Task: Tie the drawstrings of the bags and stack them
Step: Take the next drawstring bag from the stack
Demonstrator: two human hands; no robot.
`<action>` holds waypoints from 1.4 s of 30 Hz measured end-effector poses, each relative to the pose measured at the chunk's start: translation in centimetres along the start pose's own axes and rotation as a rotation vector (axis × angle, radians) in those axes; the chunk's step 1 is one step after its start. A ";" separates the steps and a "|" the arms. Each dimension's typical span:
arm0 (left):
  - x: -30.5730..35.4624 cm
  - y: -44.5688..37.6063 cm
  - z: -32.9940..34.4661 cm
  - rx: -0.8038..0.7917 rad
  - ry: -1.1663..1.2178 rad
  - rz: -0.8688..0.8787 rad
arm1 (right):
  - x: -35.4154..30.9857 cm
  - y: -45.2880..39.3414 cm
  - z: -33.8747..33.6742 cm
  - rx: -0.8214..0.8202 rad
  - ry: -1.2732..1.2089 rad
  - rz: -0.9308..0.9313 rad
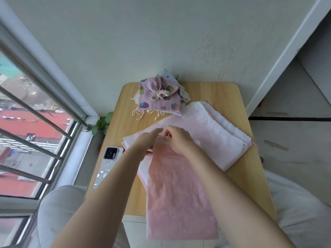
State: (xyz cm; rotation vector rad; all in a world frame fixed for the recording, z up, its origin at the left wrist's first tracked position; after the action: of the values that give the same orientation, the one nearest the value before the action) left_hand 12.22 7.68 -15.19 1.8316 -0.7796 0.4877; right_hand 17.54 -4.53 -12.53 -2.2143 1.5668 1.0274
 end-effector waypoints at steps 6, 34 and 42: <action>-1.6 -0.1 -3.1 0.179 0.335 0.073 | -1.5 0.7 -3.1 0.316 -0.078 -0.103; -2.5 0.2 -4.0 0.054 1.597 0.094 | 11.2 5.0 -1.5 0.564 -2.054 0.714; -3.3 -0.3 -4.0 0.140 1.012 0.049 | 12.3 5.4 -1.3 0.406 -1.469 0.765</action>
State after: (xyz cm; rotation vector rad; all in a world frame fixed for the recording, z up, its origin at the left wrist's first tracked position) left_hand 10.25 12.42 -15.99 1.4054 -0.0858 1.3730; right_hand 15.38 -16.38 -18.72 -0.1683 1.4722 1.6548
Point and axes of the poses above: each hand's wrist, its own y-axis away from the middle knuckle, its own z-axis out of the palm, x = y × z, the point moved 10 cm from there along -y, towards the middle knuckle, and after that the axes turned 6 degrees about -y, right-handed, at the moved point
